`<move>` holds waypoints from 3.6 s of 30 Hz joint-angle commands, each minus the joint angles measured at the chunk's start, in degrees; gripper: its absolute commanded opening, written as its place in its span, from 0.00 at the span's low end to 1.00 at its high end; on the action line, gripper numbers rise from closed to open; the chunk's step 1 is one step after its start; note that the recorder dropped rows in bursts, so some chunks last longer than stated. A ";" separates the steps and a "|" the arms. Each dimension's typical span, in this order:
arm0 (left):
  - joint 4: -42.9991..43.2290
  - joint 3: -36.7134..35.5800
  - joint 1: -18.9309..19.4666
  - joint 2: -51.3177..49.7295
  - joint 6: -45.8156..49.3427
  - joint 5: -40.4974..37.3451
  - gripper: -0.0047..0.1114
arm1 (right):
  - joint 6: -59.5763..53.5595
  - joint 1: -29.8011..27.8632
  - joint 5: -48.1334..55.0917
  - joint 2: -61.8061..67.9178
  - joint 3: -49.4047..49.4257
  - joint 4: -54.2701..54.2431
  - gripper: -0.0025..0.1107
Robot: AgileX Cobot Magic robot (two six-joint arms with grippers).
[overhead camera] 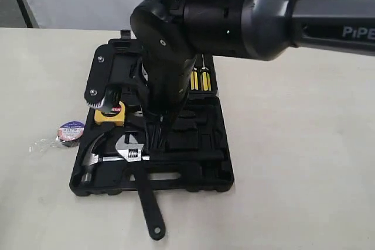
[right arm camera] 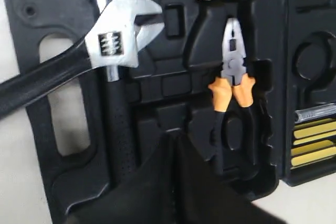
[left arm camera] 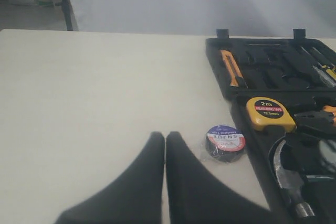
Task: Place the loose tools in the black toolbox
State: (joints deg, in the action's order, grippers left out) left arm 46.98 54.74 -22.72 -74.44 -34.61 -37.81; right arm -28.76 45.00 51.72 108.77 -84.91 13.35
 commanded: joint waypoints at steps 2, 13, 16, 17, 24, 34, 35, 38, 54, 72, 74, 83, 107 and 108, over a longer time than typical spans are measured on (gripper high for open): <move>-0.78 -0.53 0.19 0.46 -0.59 0.97 0.05 | 8.47 -0.91 -2.90 3.16 -0.29 -0.41 0.02; -0.78 -0.53 0.19 0.46 -0.59 0.97 0.05 | 35.02 -0.91 -3.02 5.65 -2.84 -13.87 0.45; -0.78 -0.53 0.19 0.46 -0.59 0.97 0.05 | 36.47 -0.91 -0.81 6.82 -3.12 -16.40 0.45; -0.78 -0.53 0.19 0.46 -0.59 0.97 0.05 | 37.53 -0.91 -0.08 7.38 -3.12 -16.40 0.45; -0.78 -0.53 0.19 0.46 -0.59 0.97 0.05 | 40.32 -0.91 2.48 11.56 -3.01 -19.81 0.45; -0.78 -0.53 0.19 0.46 -0.59 0.97 0.05 | 39.17 -0.91 2.61 14.18 -3.43 -20.81 0.02; -0.78 -0.53 0.19 0.46 -0.59 0.97 0.05 | 38.26 -0.91 2.76 13.56 -3.96 -20.53 0.02; -0.78 -0.53 0.19 0.46 -0.59 0.97 0.05 | 34.79 -0.91 4.45 10.93 -6.86 -19.19 0.02; -0.78 -0.53 0.19 0.46 -0.59 0.97 0.05 | 40.32 -0.91 10.34 10.68 -13.57 -10.28 0.16; -0.78 -0.53 0.19 0.46 -0.59 0.97 0.05 | 37.71 0.05 11.41 17.31 -10.47 -21.16 0.45; -0.78 -0.53 0.19 0.46 -0.59 0.97 0.05 | 37.71 0.05 11.56 18.26 -10.48 -21.30 0.38; -0.78 -0.53 0.19 0.46 -0.59 0.97 0.05 | 32.11 -0.33 12.21 15.17 -12.30 -19.16 0.03; -0.78 -0.53 0.19 0.46 -0.59 0.97 0.05 | 30.84 -0.48 2.11 12.74 -10.44 4.13 0.02; -0.78 -0.53 0.19 0.46 -0.59 0.97 0.05 | 30.28 -0.74 3.05 12.48 -11.07 1.33 0.02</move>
State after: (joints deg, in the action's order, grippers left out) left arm 46.98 54.74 -22.72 -74.44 -34.61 -37.81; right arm 1.17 44.88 53.79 122.66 -95.14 18.97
